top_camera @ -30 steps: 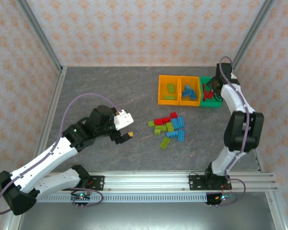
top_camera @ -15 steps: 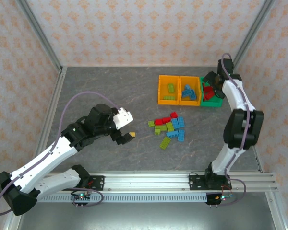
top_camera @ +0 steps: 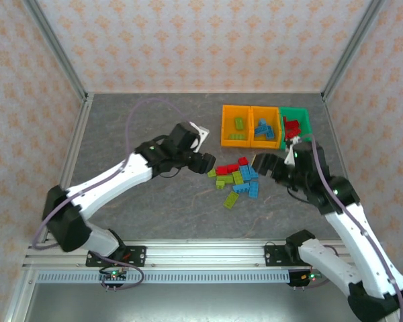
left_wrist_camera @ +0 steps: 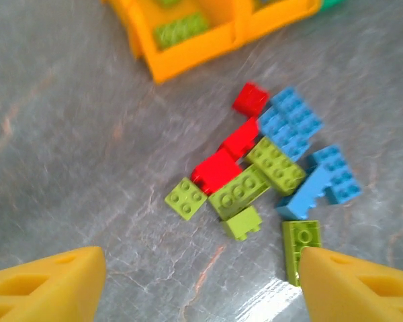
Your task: Sort the legos into containers by color
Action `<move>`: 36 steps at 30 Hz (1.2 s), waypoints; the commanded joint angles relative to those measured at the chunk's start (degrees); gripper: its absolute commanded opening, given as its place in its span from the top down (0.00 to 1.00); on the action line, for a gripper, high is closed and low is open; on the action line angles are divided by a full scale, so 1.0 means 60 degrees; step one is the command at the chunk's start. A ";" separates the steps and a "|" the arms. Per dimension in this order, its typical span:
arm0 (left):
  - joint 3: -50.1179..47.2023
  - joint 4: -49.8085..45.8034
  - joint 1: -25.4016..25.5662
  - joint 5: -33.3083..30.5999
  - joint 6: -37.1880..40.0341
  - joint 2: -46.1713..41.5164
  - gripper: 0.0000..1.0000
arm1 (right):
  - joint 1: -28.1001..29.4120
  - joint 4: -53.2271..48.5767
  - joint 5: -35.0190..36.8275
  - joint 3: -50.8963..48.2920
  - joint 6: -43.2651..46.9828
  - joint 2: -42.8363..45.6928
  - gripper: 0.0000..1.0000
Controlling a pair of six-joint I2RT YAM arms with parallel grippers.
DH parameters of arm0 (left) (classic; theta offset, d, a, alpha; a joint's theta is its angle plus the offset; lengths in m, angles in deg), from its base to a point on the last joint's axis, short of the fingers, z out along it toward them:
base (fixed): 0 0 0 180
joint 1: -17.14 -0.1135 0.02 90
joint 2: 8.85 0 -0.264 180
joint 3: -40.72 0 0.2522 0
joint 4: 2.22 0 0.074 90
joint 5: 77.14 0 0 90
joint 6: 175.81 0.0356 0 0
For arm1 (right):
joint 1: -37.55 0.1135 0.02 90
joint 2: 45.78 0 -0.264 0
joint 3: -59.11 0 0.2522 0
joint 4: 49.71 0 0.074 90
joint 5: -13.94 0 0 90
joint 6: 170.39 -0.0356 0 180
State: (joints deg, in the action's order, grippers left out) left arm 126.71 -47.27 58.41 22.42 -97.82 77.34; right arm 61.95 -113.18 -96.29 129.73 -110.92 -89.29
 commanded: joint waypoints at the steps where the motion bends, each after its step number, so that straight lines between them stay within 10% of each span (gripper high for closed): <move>1: 0.0050 0.0286 0.0020 -0.0121 -0.1010 0.0820 0.26 | 0.0477 -0.0806 0.0652 -0.0689 -0.1039 0.0488 0.14; 23: 0.2703 -0.1300 -0.0197 0.0117 0.3046 0.5737 0.39 | 0.0536 -0.0612 0.0928 -0.0486 -0.1167 -0.0625 0.14; 36: 0.2722 -0.1523 -0.0273 0.0563 0.3363 0.5828 0.70 | 0.0547 -0.0420 0.0873 0.0063 -0.1489 -0.1337 0.14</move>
State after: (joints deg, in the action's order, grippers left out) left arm 143.43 -53.74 57.15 24.65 -78.15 112.42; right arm 64.90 -116.18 -92.38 127.24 -118.96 -96.85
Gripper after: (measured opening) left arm 0.322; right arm 0.860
